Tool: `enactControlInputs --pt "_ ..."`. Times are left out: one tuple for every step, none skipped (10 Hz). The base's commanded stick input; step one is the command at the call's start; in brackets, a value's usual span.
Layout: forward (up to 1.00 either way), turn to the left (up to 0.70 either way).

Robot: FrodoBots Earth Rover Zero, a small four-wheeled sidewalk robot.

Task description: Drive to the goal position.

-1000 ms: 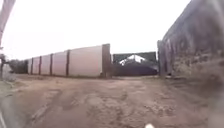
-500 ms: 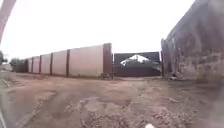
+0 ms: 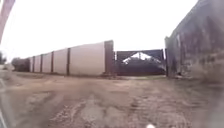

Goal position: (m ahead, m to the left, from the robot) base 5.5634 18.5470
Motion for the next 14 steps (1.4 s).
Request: enactControlInputs --pt "0.70 0.00" --pt "0.70 0.00" --pt "0.70 0.00" --pt "0.70 0.00" --pt "0.70 0.00" --pt "0.70 0.00" --pt "0.70 0.00" --pt "0.70 0.00" --pt "0.70 0.00" --pt "0.70 0.00" --pt "0.70 0.00" --pt "0.70 0.00" --pt "0.70 0.00" --pt "0.70 0.00"
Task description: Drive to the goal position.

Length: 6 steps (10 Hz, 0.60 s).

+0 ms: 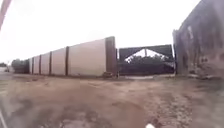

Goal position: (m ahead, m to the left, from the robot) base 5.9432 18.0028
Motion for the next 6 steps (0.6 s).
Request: enactControlInputs --pt "0.70 0.00" --pt "0.70 0.00" --pt "0.70 0.00" --pt "0.70 0.00" --pt "0.70 0.00" --pt "0.70 0.07"
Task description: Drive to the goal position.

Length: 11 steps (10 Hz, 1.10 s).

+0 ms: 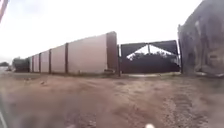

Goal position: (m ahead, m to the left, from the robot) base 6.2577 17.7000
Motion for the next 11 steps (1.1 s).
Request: enactControlInputs --pt "0.70 0.22" --pt "0.70 0.28" --pt "0.70 0.28" --pt "0.70 0.28" --pt "0.70 0.28" --pt "0.70 0.28" --pt "0.70 0.28" --pt "0.70 0.28" --pt "0.70 0.28" --pt "0.70 0.28" --pt "0.70 0.28"
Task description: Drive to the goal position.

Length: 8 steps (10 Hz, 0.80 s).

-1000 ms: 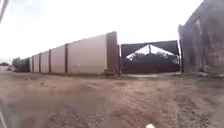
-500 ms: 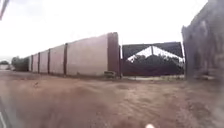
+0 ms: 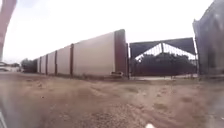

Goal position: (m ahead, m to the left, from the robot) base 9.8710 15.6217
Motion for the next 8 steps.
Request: enactControlInputs --pt "0.70 0.28" --pt "0.70 0.28" --pt "0.70 0.28" --pt "0.70 0.28" --pt "0.70 0.28" --pt "0.70 0.28" --pt "0.70 0.28" --pt "0.70 0.28"
